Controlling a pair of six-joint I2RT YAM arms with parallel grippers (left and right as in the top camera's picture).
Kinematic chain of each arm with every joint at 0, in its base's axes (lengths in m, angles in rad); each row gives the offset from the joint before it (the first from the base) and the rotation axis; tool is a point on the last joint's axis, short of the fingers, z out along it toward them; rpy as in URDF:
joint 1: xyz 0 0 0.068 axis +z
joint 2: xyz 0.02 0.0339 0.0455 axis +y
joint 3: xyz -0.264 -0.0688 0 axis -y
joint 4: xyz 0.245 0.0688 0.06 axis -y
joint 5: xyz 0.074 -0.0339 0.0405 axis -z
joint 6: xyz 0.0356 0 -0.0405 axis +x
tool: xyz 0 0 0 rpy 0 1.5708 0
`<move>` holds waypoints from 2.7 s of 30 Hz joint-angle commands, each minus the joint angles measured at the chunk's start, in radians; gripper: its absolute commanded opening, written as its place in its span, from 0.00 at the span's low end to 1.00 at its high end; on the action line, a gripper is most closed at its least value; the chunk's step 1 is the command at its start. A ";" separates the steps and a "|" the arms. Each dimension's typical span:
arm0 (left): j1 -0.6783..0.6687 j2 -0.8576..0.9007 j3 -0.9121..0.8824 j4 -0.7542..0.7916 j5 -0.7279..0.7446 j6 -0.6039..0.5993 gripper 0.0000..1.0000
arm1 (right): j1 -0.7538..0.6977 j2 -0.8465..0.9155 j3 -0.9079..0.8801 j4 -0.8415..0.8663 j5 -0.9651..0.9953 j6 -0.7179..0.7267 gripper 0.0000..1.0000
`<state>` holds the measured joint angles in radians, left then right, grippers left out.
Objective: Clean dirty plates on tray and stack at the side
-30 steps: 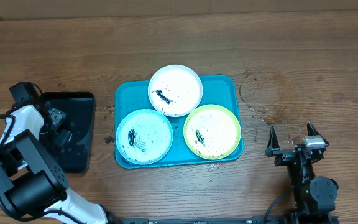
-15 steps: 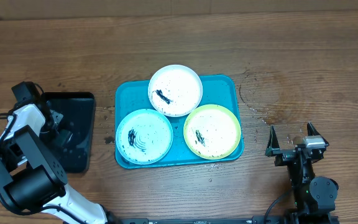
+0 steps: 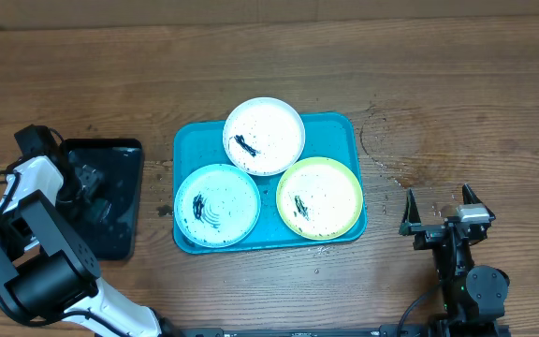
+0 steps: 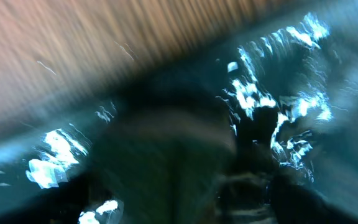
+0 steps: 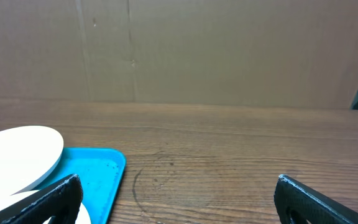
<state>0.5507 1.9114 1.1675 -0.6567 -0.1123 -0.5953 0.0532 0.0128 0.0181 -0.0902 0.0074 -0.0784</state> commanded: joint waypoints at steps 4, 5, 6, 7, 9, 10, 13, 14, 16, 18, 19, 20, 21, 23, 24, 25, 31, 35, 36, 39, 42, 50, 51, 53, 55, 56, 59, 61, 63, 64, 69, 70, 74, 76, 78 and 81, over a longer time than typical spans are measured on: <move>-0.008 0.050 -0.035 -0.090 0.296 0.012 1.00 | 0.005 -0.006 -0.010 0.007 0.002 -0.001 1.00; -0.008 0.050 -0.035 -0.098 0.298 0.012 0.98 | 0.005 -0.006 -0.010 0.007 0.002 -0.001 1.00; -0.008 0.050 -0.035 -0.104 0.297 0.012 0.90 | 0.005 -0.006 -0.010 0.007 0.002 -0.001 1.00; -0.008 0.050 -0.035 -0.109 0.297 0.013 0.81 | 0.005 -0.006 -0.010 0.007 0.002 -0.001 1.00; -0.008 0.050 -0.035 -0.118 0.297 0.012 0.65 | 0.005 -0.006 -0.010 0.007 0.002 -0.001 1.00; -0.008 0.050 -0.035 -0.119 0.296 0.012 0.60 | 0.005 -0.006 -0.010 0.007 0.002 -0.001 1.00; -0.008 0.050 -0.035 -0.114 0.282 0.012 0.31 | 0.005 -0.006 -0.010 0.007 0.002 -0.001 1.00; -0.007 0.050 -0.035 -0.113 0.280 0.012 0.20 | 0.005 -0.006 -0.010 0.007 0.002 -0.001 1.00; -0.008 0.050 -0.035 -0.111 0.273 0.012 0.04 | 0.005 -0.006 -0.010 0.007 0.002 -0.001 1.00; -0.008 0.050 -0.035 -0.106 0.258 0.012 0.04 | 0.005 -0.006 -0.010 0.007 0.002 -0.001 1.00; -0.008 0.050 -0.035 -0.105 0.253 0.012 0.04 | 0.005 -0.006 -0.010 0.007 0.002 -0.001 1.00; -0.008 0.050 -0.035 -0.102 0.245 0.011 0.04 | 0.005 -0.006 -0.010 0.007 0.002 -0.001 1.00; -0.008 0.050 -0.035 -0.099 0.232 0.011 0.04 | 0.005 -0.006 -0.010 0.007 0.002 -0.001 1.00; -0.008 0.050 -0.035 -0.094 0.211 0.011 0.05 | 0.005 -0.006 -0.010 0.007 0.002 -0.001 1.00; -0.008 0.050 -0.035 -0.090 0.202 0.011 0.22 | 0.005 -0.006 -0.010 0.007 0.002 -0.001 1.00; -0.008 0.050 -0.035 -0.085 0.193 0.011 0.57 | 0.005 -0.006 -0.010 0.007 0.002 -0.001 1.00; -0.008 0.050 -0.035 -0.030 0.139 0.012 1.00 | 0.005 -0.006 -0.010 0.007 0.002 -0.001 1.00; -0.008 0.050 -0.035 -0.013 0.113 0.011 1.00 | 0.005 -0.006 -0.010 0.007 0.002 -0.001 1.00; -0.008 0.050 -0.035 -0.011 0.106 0.011 1.00 | 0.005 -0.006 -0.010 0.007 0.002 -0.001 1.00; -0.008 0.050 -0.035 -0.007 0.097 0.011 1.00 | 0.005 -0.006 -0.010 0.007 0.002 -0.001 1.00; -0.008 0.050 -0.035 -0.006 0.091 0.011 1.00 | 0.005 -0.006 -0.010 0.007 0.002 -0.001 1.00; -0.008 0.050 -0.035 0.003 0.042 0.004 0.92 | 0.005 -0.006 -0.010 0.007 0.002 -0.001 1.00; -0.008 0.050 -0.035 0.003 0.042 0.004 0.83 | 0.005 -0.006 -0.010 0.007 0.002 -0.001 1.00; -0.008 0.050 -0.035 0.003 0.042 0.004 0.65 | 0.005 -0.006 -0.010 0.007 0.002 -0.001 1.00; -0.008 0.050 -0.035 -0.001 0.055 0.004 0.43 | 0.005 -0.006 -0.010 0.007 0.002 -0.001 1.00; -0.008 0.050 -0.035 -0.001 0.066 0.004 0.33 | 0.005 -0.006 -0.010 0.007 0.002 -0.001 1.00; -0.008 0.050 -0.035 -0.001 0.105 0.004 0.24 | 0.005 -0.006 -0.010 0.007 0.002 -0.001 1.00; -0.008 0.050 -0.035 -0.002 0.130 0.005 0.22 | 0.005 -0.006 -0.010 0.007 0.002 -0.001 1.00; -0.008 0.050 -0.035 -0.002 0.149 0.005 0.04 | 0.005 -0.006 -0.010 0.007 0.002 -0.001 1.00; -0.008 0.050 -0.035 -0.001 0.158 0.005 0.04 | 0.005 -0.006 -0.010 0.007 0.002 -0.001 1.00; -0.008 0.050 -0.004 -0.052 0.165 0.012 0.04 | 0.005 -0.006 -0.010 0.007 0.002 -0.001 1.00; -0.008 0.050 0.012 -0.075 0.165 0.017 0.04 | 0.005 -0.006 -0.010 0.007 0.002 -0.001 1.00; -0.008 0.050 0.103 -0.197 0.165 0.024 0.04 | 0.005 -0.006 -0.010 0.007 0.002 -0.001 1.00; -0.008 0.050 0.158 -0.267 0.165 0.024 0.04 | 0.005 -0.006 -0.010 0.007 0.002 -0.001 1.00; -0.008 0.050 0.212 -0.335 0.166 0.029 0.04 | 0.005 -0.006 -0.010 0.007 0.002 -0.001 1.00; -0.008 0.049 0.294 -0.432 0.166 0.039 0.04 | 0.005 -0.006 -0.010 0.007 0.002 -0.001 1.00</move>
<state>0.5449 1.9560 1.3716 -1.0496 0.0364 -0.5758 0.0532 0.0128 0.0181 -0.0898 0.0071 -0.0788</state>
